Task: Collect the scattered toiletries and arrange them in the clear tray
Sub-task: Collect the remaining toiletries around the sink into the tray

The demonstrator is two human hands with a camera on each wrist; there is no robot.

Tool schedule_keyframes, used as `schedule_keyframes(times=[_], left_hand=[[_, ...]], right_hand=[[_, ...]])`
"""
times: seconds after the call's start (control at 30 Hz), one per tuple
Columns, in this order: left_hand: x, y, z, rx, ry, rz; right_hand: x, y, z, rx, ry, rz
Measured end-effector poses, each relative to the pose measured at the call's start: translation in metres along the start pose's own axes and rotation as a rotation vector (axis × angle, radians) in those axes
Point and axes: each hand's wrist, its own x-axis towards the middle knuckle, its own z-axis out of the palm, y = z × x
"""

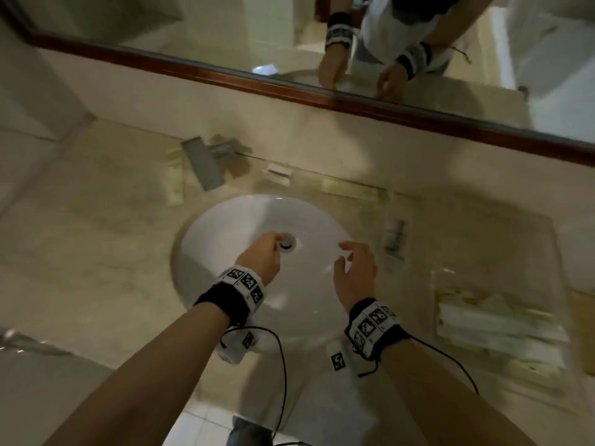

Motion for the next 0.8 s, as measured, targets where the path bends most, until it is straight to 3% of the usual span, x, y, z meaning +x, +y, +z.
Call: schedule_keyframes(times=[0.2,0.3,0.43,0.6,0.8], left_hand=[[0.024,-0.110,-0.081,-0.063,0.229,-0.203],[0.045,-0.157,-0.117,-0.060,0.260,-0.336],[0.083,-0.192,-0.147,0.061,0.253,-0.393],[0.145,-0.194,-0.160,0.162,0.156,-0.443],[0.177,-0.180,-0.155,0.079,0.139,-0.457]], right_hand=[[0.018,-0.081,0.113,0.013,-0.160,-0.077],[0.024,-0.120,0.166,0.019,-0.220,-0.108],[0.040,-0.152,0.214,0.018,-0.233,-0.040],[0.059,-0.147,0.211,-0.011,-0.143,0.093],[0.062,-0.123,0.174,-0.080,-0.063,0.217]])
